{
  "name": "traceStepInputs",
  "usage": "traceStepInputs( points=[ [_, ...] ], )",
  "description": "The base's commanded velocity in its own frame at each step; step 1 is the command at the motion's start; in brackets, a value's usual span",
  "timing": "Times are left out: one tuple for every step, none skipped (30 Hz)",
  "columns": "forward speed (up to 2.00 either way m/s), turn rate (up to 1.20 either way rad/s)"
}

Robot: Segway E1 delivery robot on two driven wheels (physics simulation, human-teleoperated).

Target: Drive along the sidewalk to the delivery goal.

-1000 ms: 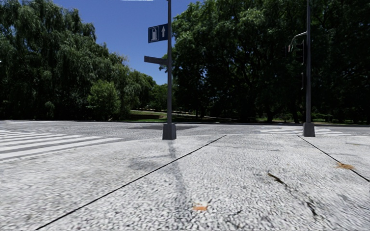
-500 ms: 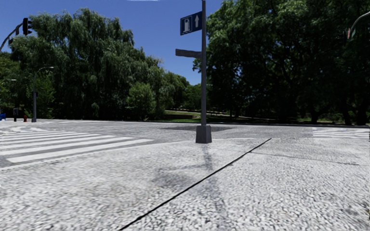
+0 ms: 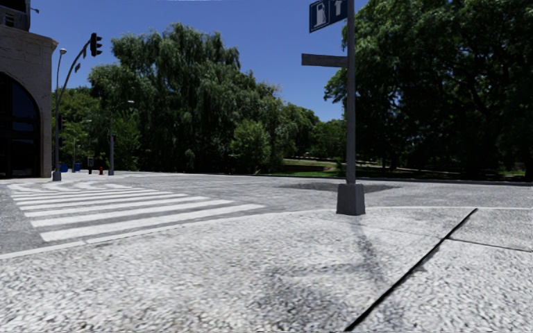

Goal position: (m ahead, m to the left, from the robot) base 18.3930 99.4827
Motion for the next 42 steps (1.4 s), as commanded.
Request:
traceStepInputs(
  points=[
    [1.47, 0.42],
    [1.47, 0.42],
    [1.47, 0.42],
    [1.47, 0.42],
    [1.47, 0.42],
    [1.47, 0.42],
    [1.47, 0.42],
    [1.47, 0.42],
    [1.47, 0.42],
    [1.47, 0.42],
    [1.47, 0.42],
    [1.47, 0.42],
    [1.47, 0.42],
    [1.47, 0.42],
    [1.47, 0.42],
    [1.47, 0.42],
    [1.47, 0.42],
    [1.47, 0.42],
    [1.47, 0.42],
    [1.47, 0.42],
    [1.47, 0.42],
    [1.47, 0.42],
    [1.47, 0.42],
    [1.47, 0.42],
    [1.47, 0.42],
    [1.47, 0.42],
    [1.47, 0.42],
    [1.47, 0.42],
    [1.47, 0.42],
    [1.47, 0.42],
    [1.47, 0.42],
    [1.48, 0.42],
    [1.48, 0.42],
    [1.48, 0.42],
    [1.48, 0.42],
    [1.48, 0.42],
    [1.48, 0.42],
    [1.48, 0.42],
    [1.49, 0.42],
    [1.49, 0.42],
    [1.49, 0.42],
    [1.49, 0.42]
  ],
)
